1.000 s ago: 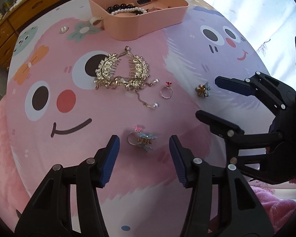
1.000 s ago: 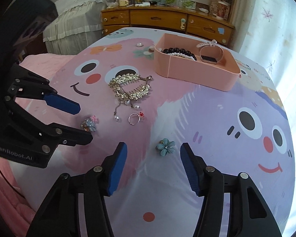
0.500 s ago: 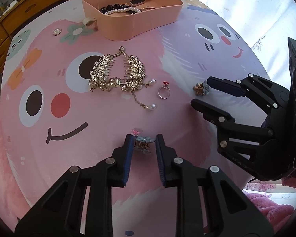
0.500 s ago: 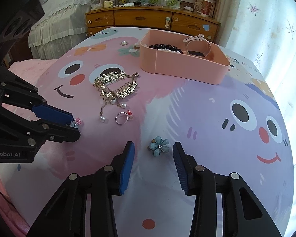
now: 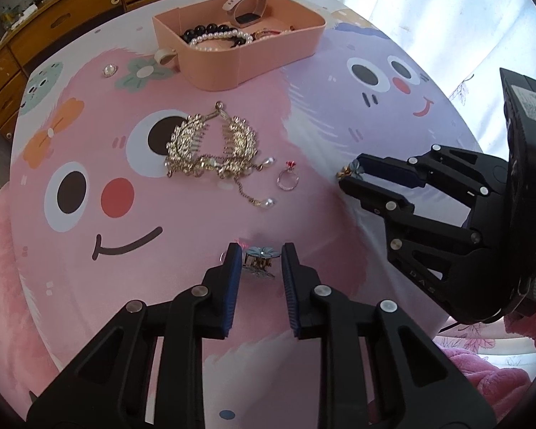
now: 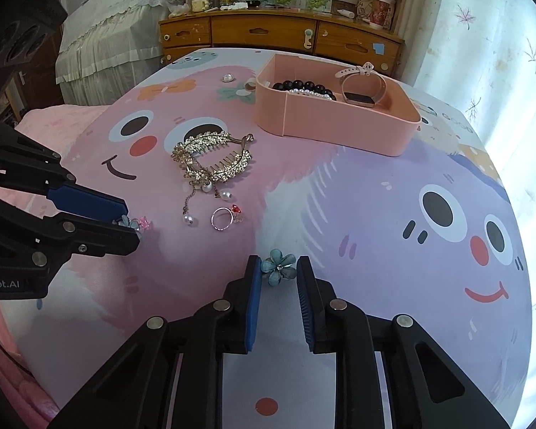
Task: Organize jewelry
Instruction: 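Carry the ring and blue flower brooch into the pink tray and open both tools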
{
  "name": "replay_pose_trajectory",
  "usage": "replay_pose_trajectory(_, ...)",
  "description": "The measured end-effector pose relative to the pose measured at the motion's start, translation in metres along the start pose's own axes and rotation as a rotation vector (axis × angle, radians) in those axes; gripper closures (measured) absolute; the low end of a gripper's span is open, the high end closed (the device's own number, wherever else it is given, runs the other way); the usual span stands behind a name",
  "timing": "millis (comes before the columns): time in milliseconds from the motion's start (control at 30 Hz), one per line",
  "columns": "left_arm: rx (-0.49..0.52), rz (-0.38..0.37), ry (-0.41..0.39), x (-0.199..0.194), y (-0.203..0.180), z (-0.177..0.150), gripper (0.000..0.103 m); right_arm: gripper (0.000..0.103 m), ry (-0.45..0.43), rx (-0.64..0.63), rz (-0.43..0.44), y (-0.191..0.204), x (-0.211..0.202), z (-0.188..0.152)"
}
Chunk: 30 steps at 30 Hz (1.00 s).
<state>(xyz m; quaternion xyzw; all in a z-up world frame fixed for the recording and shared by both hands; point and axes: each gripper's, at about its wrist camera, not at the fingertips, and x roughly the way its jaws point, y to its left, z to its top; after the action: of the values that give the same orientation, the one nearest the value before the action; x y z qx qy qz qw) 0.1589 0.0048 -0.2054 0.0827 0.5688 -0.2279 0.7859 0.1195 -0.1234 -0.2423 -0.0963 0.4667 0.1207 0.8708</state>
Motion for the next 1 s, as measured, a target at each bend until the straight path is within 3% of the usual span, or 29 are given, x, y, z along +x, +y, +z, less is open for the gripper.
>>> replay_pose_trajectory(333,-0.057,-0.047,-0.107,-0.040,-0.004,0.042,0.083,0.083,-0.062,0.021,0.008,-0.016,-0.028,0.028)
replay_pose_trajectory(567,-0.111,-0.023,-0.162,-0.059,0.002,0.085,0.083,0.083,-0.122,-0.021,0.009,-0.027,-0.051,0.069)
replay_pose_trajectory(767,-0.192,-0.039,-0.258,-0.072,0.013,0.123,0.083,0.083,-0.145,-0.027,0.010,-0.038,-0.059,0.108)
replay_pose_trajectory(867,-0.247,-0.082,-0.304,-0.076,0.023,0.144,0.083,0.083,-0.171,-0.023,0.004,-0.045,-0.061,0.124)
replay_pose_trajectory(1000,-0.269,-0.061,-0.366,-0.079,0.029,0.173,0.083,0.083,-0.204,0.008,0.004,-0.060,-0.060,0.146)
